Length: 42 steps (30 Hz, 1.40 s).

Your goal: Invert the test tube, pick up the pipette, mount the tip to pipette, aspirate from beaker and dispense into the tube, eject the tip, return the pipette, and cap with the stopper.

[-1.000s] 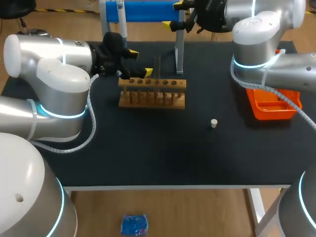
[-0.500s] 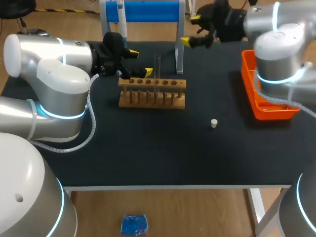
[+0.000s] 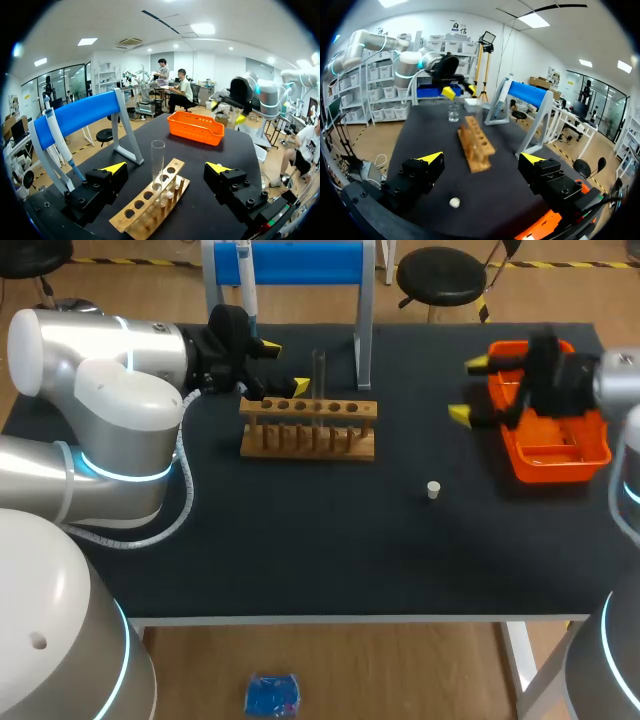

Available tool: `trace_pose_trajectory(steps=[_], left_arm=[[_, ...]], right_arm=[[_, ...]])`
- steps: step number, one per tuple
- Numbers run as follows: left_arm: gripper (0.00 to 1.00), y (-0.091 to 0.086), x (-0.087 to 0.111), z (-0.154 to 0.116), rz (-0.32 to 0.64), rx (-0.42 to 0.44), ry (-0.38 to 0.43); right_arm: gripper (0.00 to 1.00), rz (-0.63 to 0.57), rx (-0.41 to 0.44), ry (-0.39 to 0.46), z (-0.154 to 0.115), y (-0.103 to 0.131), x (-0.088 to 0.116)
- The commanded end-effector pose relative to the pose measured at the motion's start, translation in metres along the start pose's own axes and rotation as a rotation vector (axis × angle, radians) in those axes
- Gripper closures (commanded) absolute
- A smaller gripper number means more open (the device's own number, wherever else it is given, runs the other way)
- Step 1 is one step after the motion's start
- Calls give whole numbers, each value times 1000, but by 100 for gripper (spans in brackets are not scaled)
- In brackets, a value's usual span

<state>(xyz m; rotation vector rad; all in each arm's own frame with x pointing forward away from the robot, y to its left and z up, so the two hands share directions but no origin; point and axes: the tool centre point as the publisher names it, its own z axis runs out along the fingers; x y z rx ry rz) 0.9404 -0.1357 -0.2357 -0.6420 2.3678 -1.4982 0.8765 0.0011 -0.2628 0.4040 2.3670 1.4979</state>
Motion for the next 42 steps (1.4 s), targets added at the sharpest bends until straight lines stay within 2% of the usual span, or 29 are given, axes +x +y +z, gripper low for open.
trace_pose_trajectory(steps=[1,10,13,24,31,32,33,34,39,41,42], left_arm=[[0,1,0,1,0,3,1],[0,1,0,1,0,3,1],[0,1,0,1,0,3,1],[0,1,0,1,0,3,1],[0,1,0,1,0,3,1],[0,1,0,1,0,3,1],[0,1,0,1,0,3,1],[0,1,0,1,0,3,1],[0,1,0,1,0,3,1],[0,1,0,1,0,3,1],[0,1,0,1,0,3,1]], right_arm=[[0,10,-2,13,-61,-36,37],[0,41,45,68,-42,-76,66],[0,41,61,55,-33,-87,71],[0,57,109,39,-2,-116,81],[0,72,118,41,10,-125,79],[4,72,118,42,11,-126,80],[18,70,122,42,13,-126,79],[25,69,122,43,15,-127,79],[25,60,133,45,25,-130,78],[17,61,136,43,29,-131,76],[18,60,138,42,31,-132,75]])
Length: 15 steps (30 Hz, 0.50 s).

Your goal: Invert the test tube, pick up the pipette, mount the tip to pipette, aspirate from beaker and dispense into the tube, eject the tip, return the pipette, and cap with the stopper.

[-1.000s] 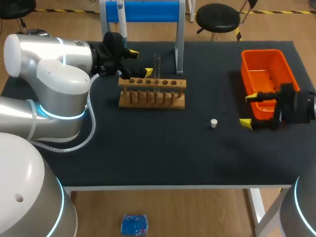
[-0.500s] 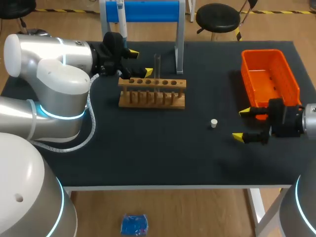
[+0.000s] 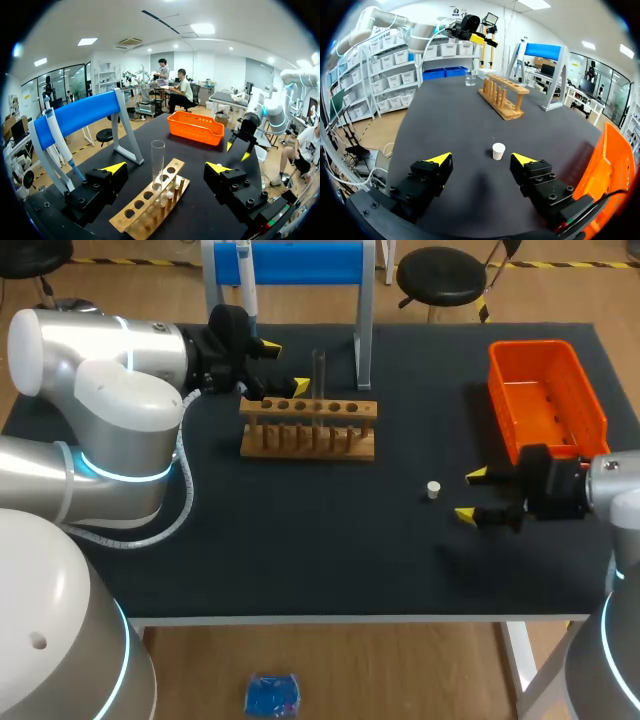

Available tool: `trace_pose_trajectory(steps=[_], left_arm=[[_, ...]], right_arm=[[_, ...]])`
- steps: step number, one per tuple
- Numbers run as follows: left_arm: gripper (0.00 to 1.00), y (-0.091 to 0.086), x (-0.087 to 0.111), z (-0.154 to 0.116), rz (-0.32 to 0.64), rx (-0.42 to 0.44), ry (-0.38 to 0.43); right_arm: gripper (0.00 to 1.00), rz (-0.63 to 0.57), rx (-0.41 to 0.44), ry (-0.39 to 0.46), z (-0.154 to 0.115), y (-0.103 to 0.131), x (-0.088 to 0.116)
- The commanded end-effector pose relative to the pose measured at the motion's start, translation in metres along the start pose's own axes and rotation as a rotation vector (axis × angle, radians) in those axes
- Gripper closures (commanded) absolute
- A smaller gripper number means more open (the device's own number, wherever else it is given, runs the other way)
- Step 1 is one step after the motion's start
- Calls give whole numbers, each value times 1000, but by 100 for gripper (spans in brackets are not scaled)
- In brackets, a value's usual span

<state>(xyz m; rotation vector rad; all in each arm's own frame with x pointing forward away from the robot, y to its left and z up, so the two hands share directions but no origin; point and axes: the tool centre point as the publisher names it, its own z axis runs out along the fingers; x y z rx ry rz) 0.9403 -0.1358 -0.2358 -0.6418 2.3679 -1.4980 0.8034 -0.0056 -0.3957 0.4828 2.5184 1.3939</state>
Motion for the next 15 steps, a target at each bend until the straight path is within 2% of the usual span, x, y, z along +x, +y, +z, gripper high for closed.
trace_pose_trajectory(steps=[1,15], left_arm=[[0,1,0,1,0,3,1],[0,1,0,1,0,3,1]], right_arm=[[19,-1,7,-3,14,-2,-5],[36,-21,39,-25,43,-1,-17]])
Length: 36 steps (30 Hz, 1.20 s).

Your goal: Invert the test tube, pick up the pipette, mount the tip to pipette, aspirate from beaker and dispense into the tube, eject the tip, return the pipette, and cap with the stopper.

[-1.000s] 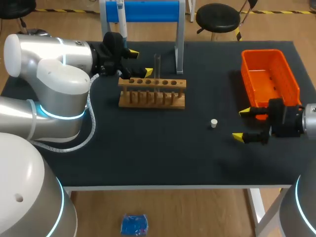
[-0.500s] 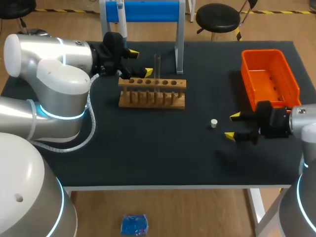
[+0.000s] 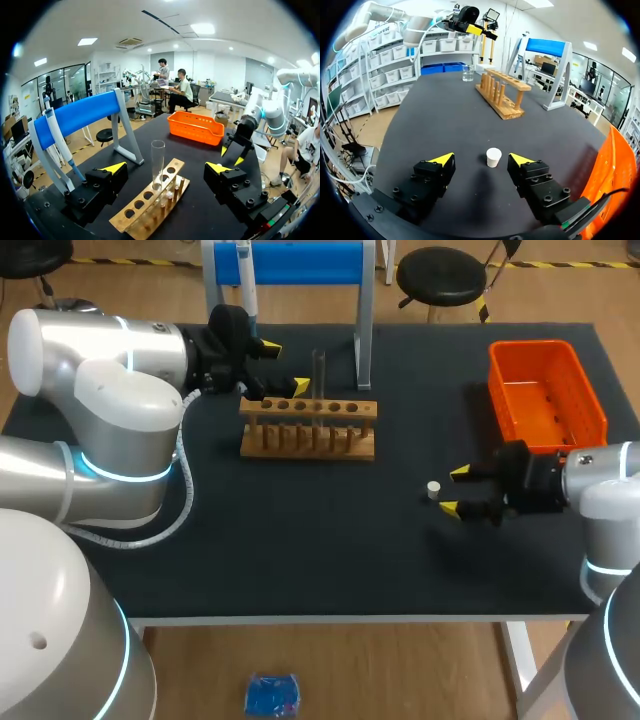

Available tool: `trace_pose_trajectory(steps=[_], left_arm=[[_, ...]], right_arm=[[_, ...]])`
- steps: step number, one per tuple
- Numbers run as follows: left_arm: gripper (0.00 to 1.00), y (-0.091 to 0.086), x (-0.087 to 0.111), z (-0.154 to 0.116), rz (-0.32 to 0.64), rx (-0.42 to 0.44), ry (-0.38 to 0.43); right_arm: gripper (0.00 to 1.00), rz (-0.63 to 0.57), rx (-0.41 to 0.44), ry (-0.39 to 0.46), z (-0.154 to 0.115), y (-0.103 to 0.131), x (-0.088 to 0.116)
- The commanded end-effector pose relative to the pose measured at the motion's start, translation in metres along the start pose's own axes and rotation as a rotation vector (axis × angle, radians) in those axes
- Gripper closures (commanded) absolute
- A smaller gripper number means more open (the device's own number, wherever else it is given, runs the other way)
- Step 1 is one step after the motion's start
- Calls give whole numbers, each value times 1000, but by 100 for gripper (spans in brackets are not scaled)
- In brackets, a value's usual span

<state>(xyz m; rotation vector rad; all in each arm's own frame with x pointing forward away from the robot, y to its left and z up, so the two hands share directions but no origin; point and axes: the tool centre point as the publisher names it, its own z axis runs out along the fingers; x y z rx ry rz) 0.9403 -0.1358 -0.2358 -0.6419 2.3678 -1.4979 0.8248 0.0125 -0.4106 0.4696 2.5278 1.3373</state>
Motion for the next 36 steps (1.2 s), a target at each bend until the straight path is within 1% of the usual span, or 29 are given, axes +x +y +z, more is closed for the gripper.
trace_pose_trajectory(steps=[1,4,6,9,11,13,15,18,20,22,29,31,36], left_arm=[[0,1,0,1,0,3,1],[0,1,0,1,0,3,1],[0,1,0,1,0,3,1],[0,1,0,1,0,3,1],[0,1,0,1,0,3,1],[0,1,0,1,0,3,1],[0,1,0,1,0,3,1],[0,1,0,1,0,3,1],[0,1,0,1,0,3,1],[0,1,0,1,0,3,1],[0,1,0,1,0,3,1],[0,1,0,1,0,3,1],[0,1,0,1,0,3,1]], right_arm=[[36,2,9,-10,16,-1,-6],[42,6,13,-16,20,-2,-10],[43,8,15,-18,22,-3,-12],[42,13,18,-19,25,-4,-13],[44,15,18,-19,26,-4,-14],[42,18,19,-18,27,-4,-14],[44,20,20,-17,28,-5,-15],[44,25,20,-17,30,-5,-15],[43,27,20,-18,31,-5,-16],[45,28,19,-19,32,-4,-16],[45,31,17,-20,35,-3,-18],[43,32,18,-20,37,-3,-18],[45,36,17,-19,41,-3,-18]])
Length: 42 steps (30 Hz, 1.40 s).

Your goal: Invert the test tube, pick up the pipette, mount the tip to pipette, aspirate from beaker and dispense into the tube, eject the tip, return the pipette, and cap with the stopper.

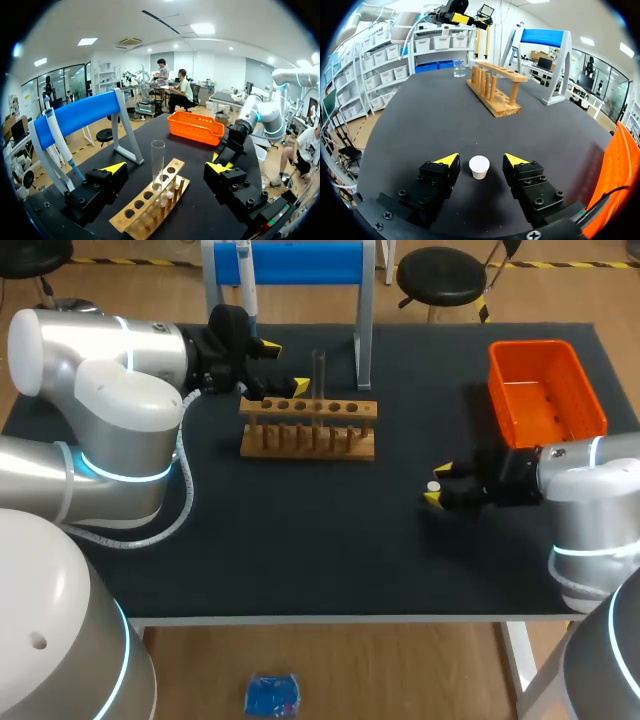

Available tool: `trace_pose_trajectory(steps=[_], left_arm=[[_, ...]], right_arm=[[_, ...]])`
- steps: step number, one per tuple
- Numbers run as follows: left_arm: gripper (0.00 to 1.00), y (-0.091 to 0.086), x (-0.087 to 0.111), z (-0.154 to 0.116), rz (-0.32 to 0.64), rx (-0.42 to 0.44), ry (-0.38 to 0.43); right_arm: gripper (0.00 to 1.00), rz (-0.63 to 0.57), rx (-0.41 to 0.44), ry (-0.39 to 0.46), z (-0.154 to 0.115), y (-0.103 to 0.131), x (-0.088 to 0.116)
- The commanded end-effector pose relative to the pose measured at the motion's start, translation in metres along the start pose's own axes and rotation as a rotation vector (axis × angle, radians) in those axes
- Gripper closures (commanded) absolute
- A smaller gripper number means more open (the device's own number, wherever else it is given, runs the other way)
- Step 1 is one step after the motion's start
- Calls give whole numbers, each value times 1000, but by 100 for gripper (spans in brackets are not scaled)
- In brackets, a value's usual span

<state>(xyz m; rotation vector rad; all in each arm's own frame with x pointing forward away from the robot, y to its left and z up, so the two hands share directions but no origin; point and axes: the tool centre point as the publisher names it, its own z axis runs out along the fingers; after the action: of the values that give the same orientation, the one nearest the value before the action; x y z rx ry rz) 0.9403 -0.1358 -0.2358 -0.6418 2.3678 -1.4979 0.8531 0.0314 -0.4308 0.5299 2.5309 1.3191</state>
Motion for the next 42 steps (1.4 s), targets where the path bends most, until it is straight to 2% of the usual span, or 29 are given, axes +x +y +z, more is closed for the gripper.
trace_pose_trajectory(steps=[1,11,15,16,17,18,28,32,36,42], left_arm=[[0,1,0,1,0,3,1],[0,1,0,1,0,3,1],[0,1,0,1,0,3,1],[0,1,0,1,0,3,1],[0,1,0,1,0,3,1],[0,1,0,1,0,3,1],[0,1,0,1,0,3,1],[0,1,0,1,0,3,1],[0,1,0,1,0,3,1],[0,1,0,1,0,3,1]], right_arm=[[45,1,-1,-2,6,-1,-1],[53,4,1,-7,10,0,-3],[71,6,2,-6,11,-1,-3],[87,6,2,-5,11,-2,-2],[98,5,3,-4,10,-2,-2],[100,5,3,-3,10,-2,-2],[100,4,-2,-2,10,-2,-1],[100,-2,1,-11,6,6,-2],[100,-24,15,-21,-1,25,-2],[100,-47,20,-46,-17,75,-7]])
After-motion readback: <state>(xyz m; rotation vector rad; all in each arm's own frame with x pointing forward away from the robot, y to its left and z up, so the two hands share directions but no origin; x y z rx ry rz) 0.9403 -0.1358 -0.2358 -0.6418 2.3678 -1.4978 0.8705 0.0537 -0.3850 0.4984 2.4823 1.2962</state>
